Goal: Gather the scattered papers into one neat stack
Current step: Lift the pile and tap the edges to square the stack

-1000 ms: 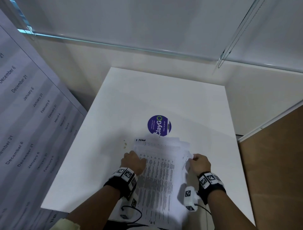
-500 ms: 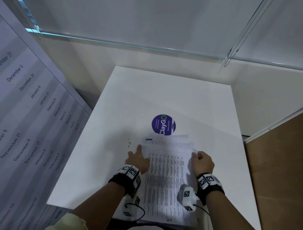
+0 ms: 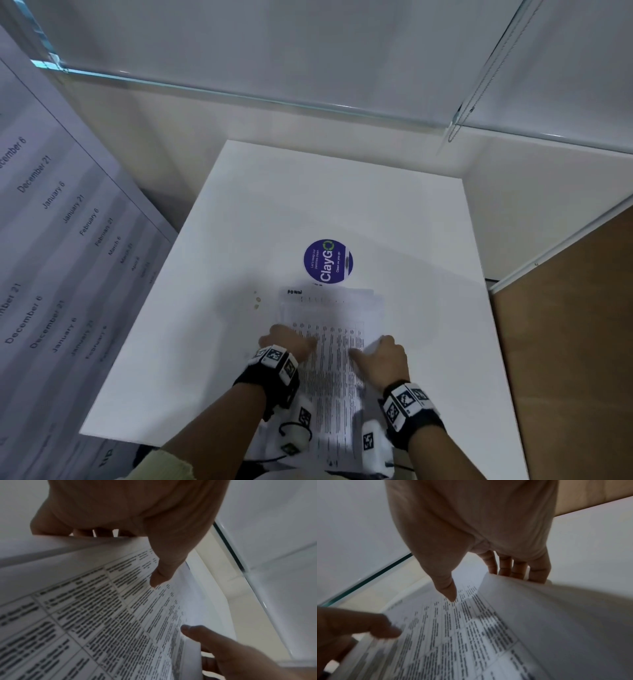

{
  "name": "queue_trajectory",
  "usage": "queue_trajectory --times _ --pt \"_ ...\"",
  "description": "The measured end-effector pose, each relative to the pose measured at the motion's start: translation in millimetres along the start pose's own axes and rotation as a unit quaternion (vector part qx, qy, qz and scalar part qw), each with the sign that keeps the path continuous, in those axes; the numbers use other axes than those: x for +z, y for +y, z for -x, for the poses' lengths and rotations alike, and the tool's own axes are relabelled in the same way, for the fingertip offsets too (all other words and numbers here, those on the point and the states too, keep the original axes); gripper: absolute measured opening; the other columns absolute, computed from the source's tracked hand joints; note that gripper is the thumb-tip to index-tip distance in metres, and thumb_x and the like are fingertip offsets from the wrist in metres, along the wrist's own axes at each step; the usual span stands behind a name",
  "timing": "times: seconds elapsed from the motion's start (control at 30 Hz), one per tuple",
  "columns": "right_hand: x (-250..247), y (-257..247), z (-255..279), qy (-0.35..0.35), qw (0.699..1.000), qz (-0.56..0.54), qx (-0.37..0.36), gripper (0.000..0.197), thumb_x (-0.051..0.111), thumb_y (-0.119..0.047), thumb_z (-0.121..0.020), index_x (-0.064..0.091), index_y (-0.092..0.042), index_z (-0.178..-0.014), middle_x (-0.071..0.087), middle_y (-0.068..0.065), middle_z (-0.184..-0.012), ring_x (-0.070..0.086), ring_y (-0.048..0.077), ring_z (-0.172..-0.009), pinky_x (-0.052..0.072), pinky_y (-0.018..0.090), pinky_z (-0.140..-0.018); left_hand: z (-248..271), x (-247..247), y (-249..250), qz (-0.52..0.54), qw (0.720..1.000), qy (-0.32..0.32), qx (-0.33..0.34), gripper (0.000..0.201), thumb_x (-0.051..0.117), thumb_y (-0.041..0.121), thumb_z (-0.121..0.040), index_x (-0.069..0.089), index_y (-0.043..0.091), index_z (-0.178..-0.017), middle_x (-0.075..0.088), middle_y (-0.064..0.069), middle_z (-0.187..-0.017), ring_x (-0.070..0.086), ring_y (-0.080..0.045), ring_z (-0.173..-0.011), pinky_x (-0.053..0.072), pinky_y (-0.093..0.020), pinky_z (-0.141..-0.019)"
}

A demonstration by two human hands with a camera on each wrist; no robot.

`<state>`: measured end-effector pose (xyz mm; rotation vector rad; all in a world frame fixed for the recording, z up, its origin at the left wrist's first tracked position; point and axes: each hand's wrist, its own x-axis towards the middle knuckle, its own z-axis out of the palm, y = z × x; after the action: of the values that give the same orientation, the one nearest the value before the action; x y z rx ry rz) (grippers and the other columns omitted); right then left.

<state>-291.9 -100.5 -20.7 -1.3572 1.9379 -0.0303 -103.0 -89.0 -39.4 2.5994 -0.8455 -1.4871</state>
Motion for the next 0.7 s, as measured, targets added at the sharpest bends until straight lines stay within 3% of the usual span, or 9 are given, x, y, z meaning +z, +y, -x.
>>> queue_trajectory --times 0.07,0.17,0.3,0.37,0.4,0.43,0.5,0.6,0.7 --pt "-0.4 5.0 -2.0 0.004 1.000 -0.006 -0.006 0.048 0.075 -0.046 -0.076 0.047 -0.010 -0.091 0.057 0.006 -0.087 0.054 0.020 -0.075 0.042 0.028 -0.064 0.7 -2.2 -6.0 -0.005 1.000 -0.004 0.019 0.069 0.070 0.048 -0.070 0.051 0.008 -0.122 0.055 -0.018 -0.128 0.059 -0.036 -0.111 0.052 -0.039 -0.096" --pt "1.1 16.3 -4.2 -0.010 0.999 -0.030 -0.004 0.070 0.076 -0.055 -0.071 0.053 -0.004 -0.114 0.062 0.011 -0.106 0.060 0.029 -0.096 0.048 0.035 -0.080 11.8 -8.3 -13.2 0.041 0.987 0.020 0.153 0.032 0.060 0.023 -0.081 0.056 0.011 -0.111 0.064 -0.013 -0.116 0.064 -0.035 -0.106 0.054 -0.038 -0.090" --pt "-23.1 21.7 6.3 -0.006 0.973 -0.232 0.003 0.078 0.085 -0.039 -0.075 0.043 -0.003 -0.131 0.059 0.002 -0.102 0.058 0.025 -0.099 0.046 0.033 -0.087 25.6 -31.9 -23.5 0.188 0.930 -0.044 0.313 0.031 0.061 0.012 -0.079 0.063 0.028 -0.106 0.077 -0.003 -0.103 0.074 -0.026 -0.095 0.060 -0.054 -0.082" --pt "-45.3 12.8 19.7 -0.032 0.949 -0.310 -0.041 0.060 0.084 -0.029 -0.078 0.051 0.005 -0.114 0.062 0.011 -0.096 0.063 0.026 -0.095 0.043 0.030 -0.079 34.3 -51.0 -20.7 0.241 0.904 -0.066 0.347 0.043 0.063 -0.001 -0.086 0.062 0.031 -0.115 0.077 -0.003 -0.107 0.074 -0.022 -0.101 0.060 -0.052 -0.087" --pt "-55.7 5.4 27.9 -0.044 0.943 -0.319 -0.080 0.044 0.083 -0.027 -0.078 0.058 0.006 -0.091 0.063 0.012 -0.075 0.065 0.024 -0.072 0.042 0.028 -0.066 41.0 -59.6 -17.1 0.259 0.892 -0.065 0.365 0.046 0.063 -0.003 -0.087 0.061 0.032 -0.116 0.077 0.000 -0.109 0.073 -0.019 -0.104 0.060 -0.049 -0.089" --pt "-64.9 -3.6 35.2 -0.043 0.937 -0.327 -0.113 0.037 0.082 -0.027 -0.078 0.055 -0.006 -0.065 0.054 0.004 -0.053 0.054 0.017 -0.047 0.035 0.025 -0.056 46.1 -65.9 -12.4 0.255 0.884 -0.035 0.391 0.043 0.064 0.002 -0.088 0.060 0.033 -0.117 0.076 0.004 -0.110 0.072 -0.015 -0.105 0.060 -0.046 -0.089" --pt "-76.8 -20.8 44.3 -0.008 0.923 -0.333 -0.191 0.051 0.077 -0.028 -0.083 0.037 -0.022 -0.051 0.038 -0.006 -0.044 0.031 0.011 -0.038 0.029 0.024 -0.051 55.1 -72.1 -3.9 0.217 0.868 0.070 0.441 0.035 0.065 0.024 -0.090 0.056 0.031 -0.123 0.070 0.014 -0.115 0.068 -0.007 -0.108 0.059 -0.040 -0.089" --pt "-80.4 -33.9 51.4 0.087 0.874 -0.387 -0.279 0.033 0.072 -0.027 -0.088 0.056 -0.015 -0.062 0.054 0.006 -0.053 0.048 0.018 -0.046 0.043 0.026 -0.054 68.6 -70.3 9.7 0.266 0.830 0.174 0.457 0.045 0.060 0.036 -0.091 0.044 0.021 -0.130 0.062 0.036 -0.111 0.061 0.013 -0.103 0.054 -0.030 -0.087" --pt "-80.6 -36.9 62.1 0.131 0.844 -0.418 -0.309 0.011 0.076 -0.031 -0.085 0.072 -0.021 -0.086 0.069 0.016 -0.067 0.063 0.023 -0.055 0.052 0.032 -0.059 83.4 -65.1 15.8 0.332 0.782 0.204 0.486 0.035 0.057 0.033 -0.094 0.039 0.021 -0.121 0.061 0.034 -0.106 0.064 0.006 -0.095 0.056 -0.033 -0.080"
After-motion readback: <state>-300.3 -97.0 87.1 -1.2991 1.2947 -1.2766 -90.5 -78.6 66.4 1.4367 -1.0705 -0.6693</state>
